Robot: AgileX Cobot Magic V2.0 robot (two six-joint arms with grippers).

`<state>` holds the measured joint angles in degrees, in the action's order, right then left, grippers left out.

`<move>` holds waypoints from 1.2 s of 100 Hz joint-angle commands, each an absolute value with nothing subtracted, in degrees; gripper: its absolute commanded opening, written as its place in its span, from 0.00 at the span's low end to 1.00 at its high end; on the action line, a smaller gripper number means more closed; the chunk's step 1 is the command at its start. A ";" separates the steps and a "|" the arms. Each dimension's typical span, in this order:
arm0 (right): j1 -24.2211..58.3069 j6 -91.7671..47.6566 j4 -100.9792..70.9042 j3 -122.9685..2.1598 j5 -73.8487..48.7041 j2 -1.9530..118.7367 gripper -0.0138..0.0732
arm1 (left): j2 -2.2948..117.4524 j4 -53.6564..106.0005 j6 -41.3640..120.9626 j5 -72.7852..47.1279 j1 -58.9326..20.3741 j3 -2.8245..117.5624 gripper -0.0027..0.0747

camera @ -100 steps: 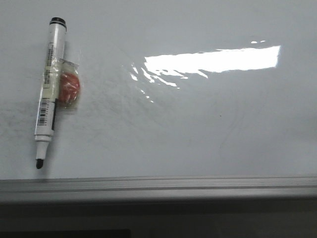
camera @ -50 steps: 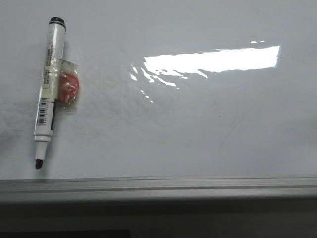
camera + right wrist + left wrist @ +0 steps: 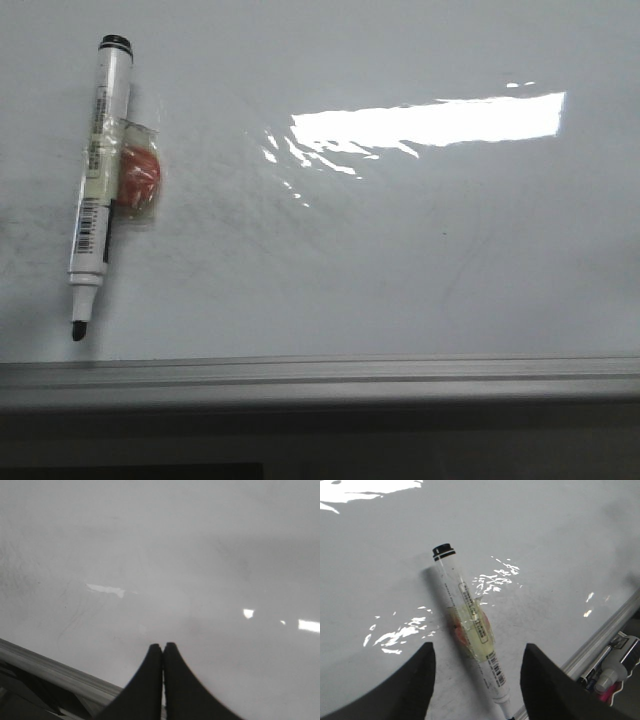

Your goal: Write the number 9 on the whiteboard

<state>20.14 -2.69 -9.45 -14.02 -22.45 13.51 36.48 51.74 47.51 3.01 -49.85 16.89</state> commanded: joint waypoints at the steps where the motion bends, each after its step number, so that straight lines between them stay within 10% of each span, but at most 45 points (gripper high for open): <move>1: 20.18 -3.16 -9.75 -16.03 -18.43 14.68 0.09 | 36.86 51.53 47.52 6.90 -51.10 18.84 0.50; 32: 20.18 -3.16 -9.75 -16.03 -18.43 14.68 0.09 | 43.07 0.00 -7.42 11.88 -54.38 18.84 0.50; 120: 20.18 -3.16 -9.75 -16.03 -18.43 14.68 0.09 | 56.72 6.61 -8.22 15.46 -49.54 18.84 0.38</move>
